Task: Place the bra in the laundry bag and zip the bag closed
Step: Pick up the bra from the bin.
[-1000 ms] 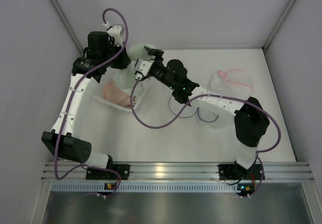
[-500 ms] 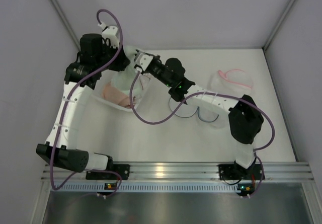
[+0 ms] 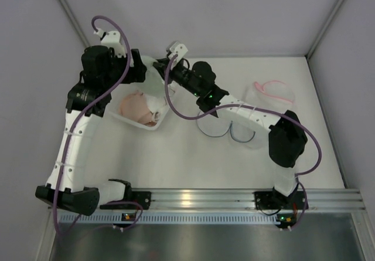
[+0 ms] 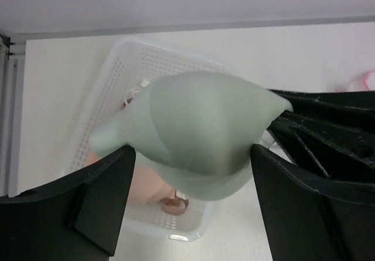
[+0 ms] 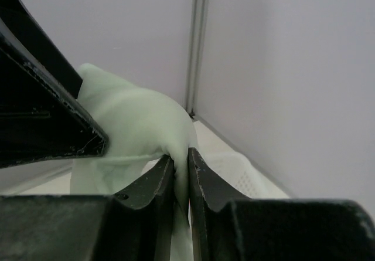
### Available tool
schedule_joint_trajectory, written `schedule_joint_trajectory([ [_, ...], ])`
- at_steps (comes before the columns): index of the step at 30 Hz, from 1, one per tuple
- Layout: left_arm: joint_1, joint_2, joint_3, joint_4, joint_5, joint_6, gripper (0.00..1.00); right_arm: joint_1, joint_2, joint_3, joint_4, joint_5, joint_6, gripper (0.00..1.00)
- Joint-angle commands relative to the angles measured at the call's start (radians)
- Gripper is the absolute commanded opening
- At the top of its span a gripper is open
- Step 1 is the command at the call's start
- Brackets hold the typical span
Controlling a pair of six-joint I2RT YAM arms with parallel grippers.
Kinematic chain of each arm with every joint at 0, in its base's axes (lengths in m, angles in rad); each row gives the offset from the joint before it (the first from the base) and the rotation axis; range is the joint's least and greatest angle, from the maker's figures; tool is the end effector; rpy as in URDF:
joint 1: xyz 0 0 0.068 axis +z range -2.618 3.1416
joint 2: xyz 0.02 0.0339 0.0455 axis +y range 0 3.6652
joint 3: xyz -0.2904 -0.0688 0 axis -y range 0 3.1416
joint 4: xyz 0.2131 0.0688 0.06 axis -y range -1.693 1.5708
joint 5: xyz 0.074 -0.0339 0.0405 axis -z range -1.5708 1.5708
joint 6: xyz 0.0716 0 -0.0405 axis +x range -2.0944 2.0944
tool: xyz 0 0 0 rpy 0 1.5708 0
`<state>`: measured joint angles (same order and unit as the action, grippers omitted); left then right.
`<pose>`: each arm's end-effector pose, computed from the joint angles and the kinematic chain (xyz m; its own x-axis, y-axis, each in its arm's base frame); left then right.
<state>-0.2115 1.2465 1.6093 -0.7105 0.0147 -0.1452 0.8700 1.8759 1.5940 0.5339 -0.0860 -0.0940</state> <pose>0.2367 -0.0519 0.4709 -0.3620 -0.0703 -0.9295 0.1729 0.9748 -0.1410 0.2980 0.3627 0.4251 0.2366 0.1354 -0.9621 -0.7965 0.5942 -0.1122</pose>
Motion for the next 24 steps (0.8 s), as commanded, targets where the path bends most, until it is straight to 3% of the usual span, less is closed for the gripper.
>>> schedule_joint_trajectory([
  [1,0.001,-0.038,-0.050,0.149,-0.044,-0.021,0.86,-0.003,-0.030,0.032,-0.025,-0.052,0.132,0.15],
  [9,0.011,0.004,-0.066,0.171,0.047,-0.017,0.80,-0.012,-0.047,0.040,-0.115,-0.047,0.198,0.16],
  [24,0.018,0.004,-0.166,0.186,0.174,-0.010,0.80,-0.057,-0.021,0.113,-0.212,-0.044,0.301,0.15],
])
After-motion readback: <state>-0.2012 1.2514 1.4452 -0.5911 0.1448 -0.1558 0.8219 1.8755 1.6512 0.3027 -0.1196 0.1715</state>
